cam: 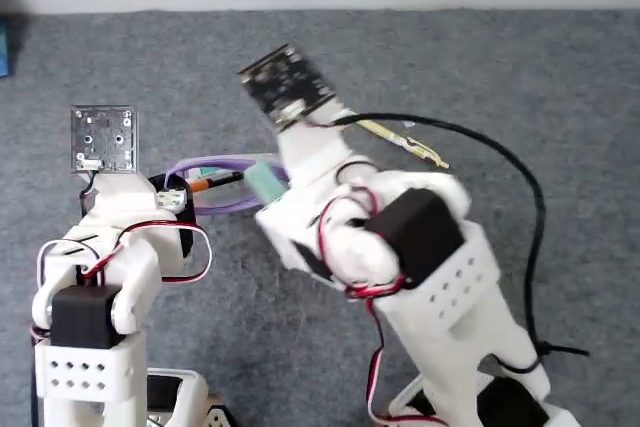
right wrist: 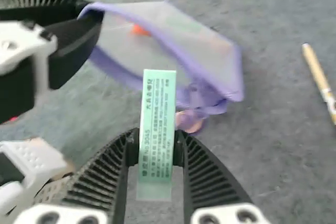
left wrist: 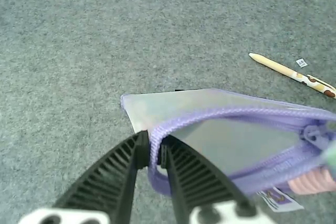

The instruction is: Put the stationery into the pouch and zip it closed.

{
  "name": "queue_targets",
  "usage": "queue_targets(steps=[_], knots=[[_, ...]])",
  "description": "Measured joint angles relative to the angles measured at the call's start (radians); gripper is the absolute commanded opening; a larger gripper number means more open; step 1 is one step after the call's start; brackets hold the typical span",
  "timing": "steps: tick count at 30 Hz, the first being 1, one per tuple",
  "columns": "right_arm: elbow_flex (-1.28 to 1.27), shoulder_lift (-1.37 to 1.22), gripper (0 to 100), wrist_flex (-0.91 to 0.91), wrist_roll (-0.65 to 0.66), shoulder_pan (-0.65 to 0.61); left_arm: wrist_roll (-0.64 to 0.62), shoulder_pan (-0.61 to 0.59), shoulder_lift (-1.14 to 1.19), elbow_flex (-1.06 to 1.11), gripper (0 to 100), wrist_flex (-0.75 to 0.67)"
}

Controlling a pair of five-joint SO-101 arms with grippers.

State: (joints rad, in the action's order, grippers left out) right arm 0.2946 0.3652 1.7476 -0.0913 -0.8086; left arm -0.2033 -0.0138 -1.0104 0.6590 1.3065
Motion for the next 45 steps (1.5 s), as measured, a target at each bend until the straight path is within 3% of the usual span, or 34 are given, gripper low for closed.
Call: queue_targets(steps=[5, 12, 19, 31, 39, 45], knots=[[-0.026, -0.048, 0.7, -0.038, -0.006, -0.071, 0.000, 0.000, 0.000, 0.000, 1, 0.000], [-0.026, -0.173, 0.7, -0.132, -0.008, -0.072, 0.000, 0.000, 0.000, 0.000, 1, 0.000], [-0.026, -0.189, 0.8, -0.150, -0.006, -0.049, 0.000, 0.005, 0.002, 0.002, 1, 0.000], [-0.026, -0.192, 1.0, -0.201, 0.114, 0.012, 0.000, 0.008, 0.011, 0.002, 1, 0.000], [-0.026, -0.192, 23.1, -0.206, 0.115, 0.012, 0.000, 0.009, 0.012, 0.002, 1, 0.000], [-0.026, -0.192, 14.3, -0.206, 0.117, 0.012, -0.002, 0.009, 0.014, 0.005, 1, 0.002]])
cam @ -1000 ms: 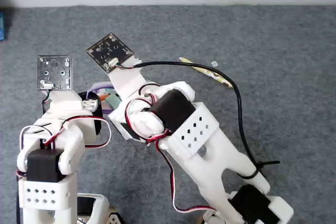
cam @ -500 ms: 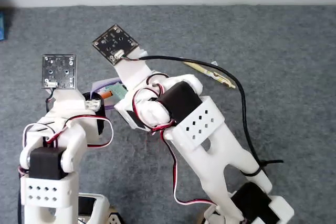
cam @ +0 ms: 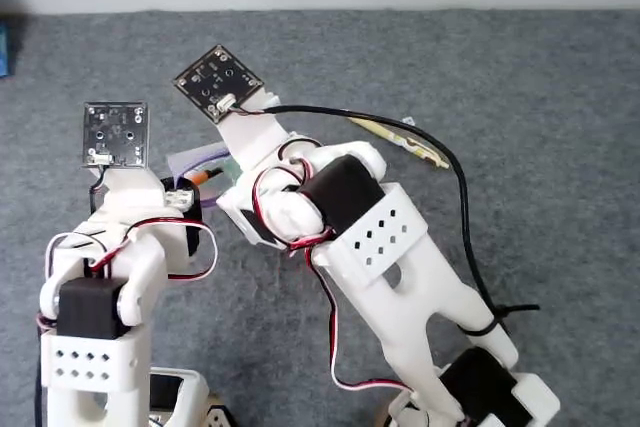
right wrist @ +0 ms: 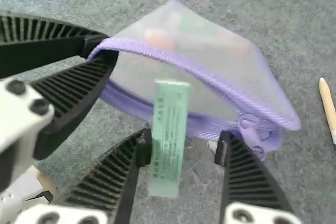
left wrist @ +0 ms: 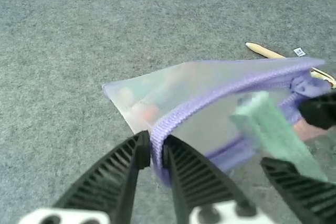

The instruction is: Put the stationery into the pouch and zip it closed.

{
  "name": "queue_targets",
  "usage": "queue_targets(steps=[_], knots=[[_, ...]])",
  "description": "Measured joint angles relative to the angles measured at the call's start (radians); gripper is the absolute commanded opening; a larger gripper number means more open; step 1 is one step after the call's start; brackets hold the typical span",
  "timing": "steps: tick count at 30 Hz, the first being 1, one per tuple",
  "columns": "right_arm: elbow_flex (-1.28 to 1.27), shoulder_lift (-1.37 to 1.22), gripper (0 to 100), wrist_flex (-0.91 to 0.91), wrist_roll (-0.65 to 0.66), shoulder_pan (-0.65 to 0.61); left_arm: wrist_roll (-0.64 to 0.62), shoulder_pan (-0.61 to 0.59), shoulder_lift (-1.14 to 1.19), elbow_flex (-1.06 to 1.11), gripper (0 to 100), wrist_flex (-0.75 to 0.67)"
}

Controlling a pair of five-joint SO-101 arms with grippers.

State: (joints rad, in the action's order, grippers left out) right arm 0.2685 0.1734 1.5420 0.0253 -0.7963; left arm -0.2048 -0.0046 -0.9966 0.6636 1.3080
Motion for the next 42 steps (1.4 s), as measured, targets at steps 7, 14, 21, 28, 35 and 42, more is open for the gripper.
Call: queue_targets(steps=[7, 14, 21, 28, 35, 42], knots=[[0.034, -0.003, 0.2, 0.000, 0.000, 0.011, 0.000, -0.005, 0.000, 0.000, 1, 0.000], [0.055, -0.031, 0.8, 0.038, 0.002, 0.032, 0.000, -0.003, 0.002, 0.000, 1, 0.000], [0.055, -0.031, 0.8, 0.210, -0.023, 0.051, 0.000, -0.003, 0.002, 0.000, 1, 0.000], [-0.028, 0.098, 0.8, 0.212, -0.015, 0.081, 0.000, -0.003, 0.002, 0.000, 1, 0.000], [-0.348, 0.382, 0.8, 0.212, 0.015, 0.083, 0.000, -0.005, 0.002, 0.000, 1, 0.000], [-0.743, 0.651, 1.6, 0.212, 0.187, 0.083, 0.000, -0.005, 0.002, 0.000, 1, 0.000]])
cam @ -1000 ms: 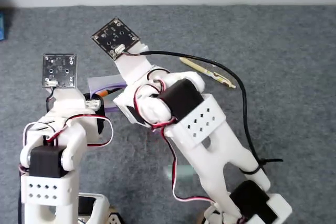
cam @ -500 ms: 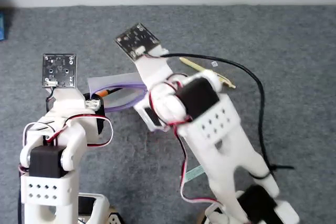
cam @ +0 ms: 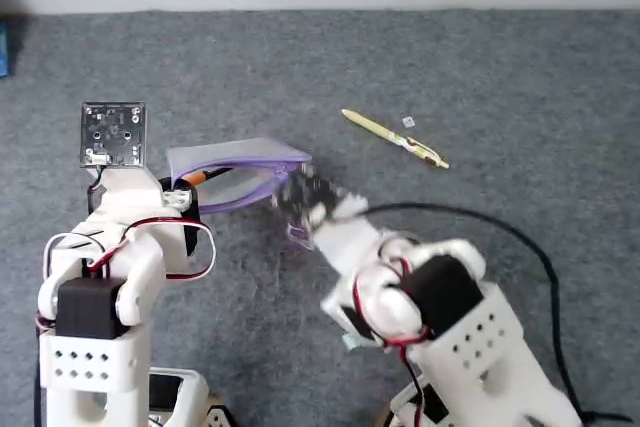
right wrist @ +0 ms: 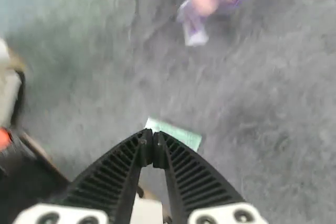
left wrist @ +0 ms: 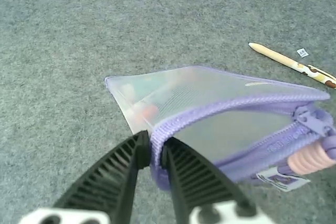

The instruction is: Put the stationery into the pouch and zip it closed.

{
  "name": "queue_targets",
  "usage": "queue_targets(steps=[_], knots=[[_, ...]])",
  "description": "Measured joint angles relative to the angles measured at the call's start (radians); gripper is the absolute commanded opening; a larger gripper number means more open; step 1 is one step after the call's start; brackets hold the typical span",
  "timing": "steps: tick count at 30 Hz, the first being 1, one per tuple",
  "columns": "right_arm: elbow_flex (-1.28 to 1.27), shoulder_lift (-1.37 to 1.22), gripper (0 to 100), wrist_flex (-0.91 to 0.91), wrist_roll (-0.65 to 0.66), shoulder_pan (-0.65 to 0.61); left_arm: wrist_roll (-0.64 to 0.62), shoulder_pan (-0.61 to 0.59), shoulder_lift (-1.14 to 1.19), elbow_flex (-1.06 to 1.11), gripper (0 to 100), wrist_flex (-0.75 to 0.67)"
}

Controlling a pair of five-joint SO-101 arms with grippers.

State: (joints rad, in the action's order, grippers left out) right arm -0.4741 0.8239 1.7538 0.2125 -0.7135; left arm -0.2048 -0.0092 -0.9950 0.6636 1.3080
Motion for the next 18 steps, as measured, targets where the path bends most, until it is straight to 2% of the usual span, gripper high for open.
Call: queue_targets(steps=[4, 9, 13, 18], knots=[[-0.206, 0.101, 11.7, -0.012, 0.127, 0.018, 0.000, 0.002, 0.000, 0.000, 1, 0.000], [-0.405, 0.141, 28.8, -0.100, 0.371, 0.126, 0.000, -0.003, -0.005, 0.031, 1, 0.000], [-0.516, 0.143, 26.6, -0.178, 0.540, 0.199, 0.002, -0.003, -0.005, 0.032, 1, 0.000], [-0.620, 0.144, 25.0, -0.249, 0.644, 0.206, 0.002, -0.003, -0.005, 0.032, 1, 0.000]])
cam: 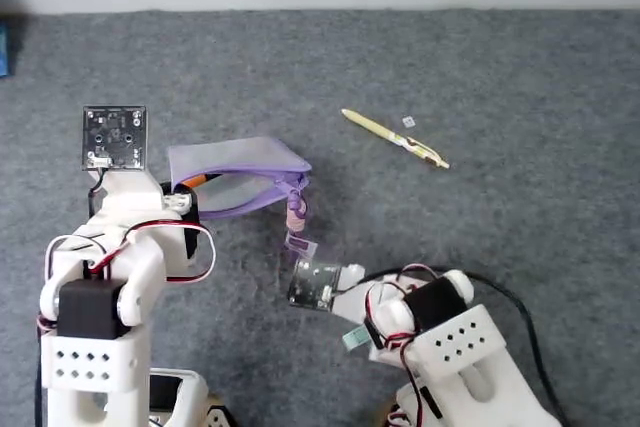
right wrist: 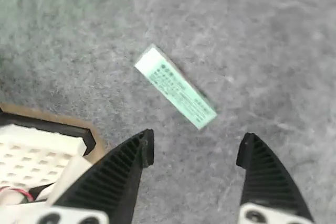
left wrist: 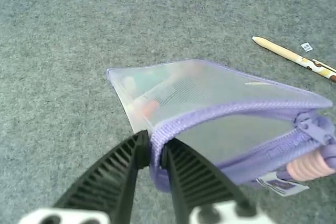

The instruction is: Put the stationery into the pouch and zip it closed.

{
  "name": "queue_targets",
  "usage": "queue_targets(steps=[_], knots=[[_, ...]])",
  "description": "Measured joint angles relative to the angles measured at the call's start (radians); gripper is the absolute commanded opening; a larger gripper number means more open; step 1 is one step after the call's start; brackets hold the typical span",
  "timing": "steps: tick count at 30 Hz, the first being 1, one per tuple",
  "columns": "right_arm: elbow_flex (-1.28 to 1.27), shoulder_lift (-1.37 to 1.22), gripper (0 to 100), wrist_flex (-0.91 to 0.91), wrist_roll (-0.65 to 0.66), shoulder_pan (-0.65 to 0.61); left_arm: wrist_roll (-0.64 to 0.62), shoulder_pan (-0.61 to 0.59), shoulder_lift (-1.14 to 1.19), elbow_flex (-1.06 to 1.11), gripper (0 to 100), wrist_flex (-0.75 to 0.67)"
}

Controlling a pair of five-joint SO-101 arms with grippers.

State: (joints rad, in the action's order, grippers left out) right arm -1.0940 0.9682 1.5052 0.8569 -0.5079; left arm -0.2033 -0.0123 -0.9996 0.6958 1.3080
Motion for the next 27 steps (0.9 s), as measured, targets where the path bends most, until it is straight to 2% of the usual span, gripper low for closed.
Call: queue_targets(steps=[9, 16, 27], knots=[[-0.175, 0.000, 24.9, -0.192, 0.135, 0.005, 0.002, 0.000, 0.000, 0.000, 1, 0.000], [-0.252, 0.000, 24.9, -0.341, 0.189, 0.000, 0.002, 0.000, 0.002, 0.000, 1, 0.000], [-0.338, 0.000, 22.9, -0.463, 0.147, -0.114, 0.023, 0.000, 0.002, 0.000, 1, -0.017]])
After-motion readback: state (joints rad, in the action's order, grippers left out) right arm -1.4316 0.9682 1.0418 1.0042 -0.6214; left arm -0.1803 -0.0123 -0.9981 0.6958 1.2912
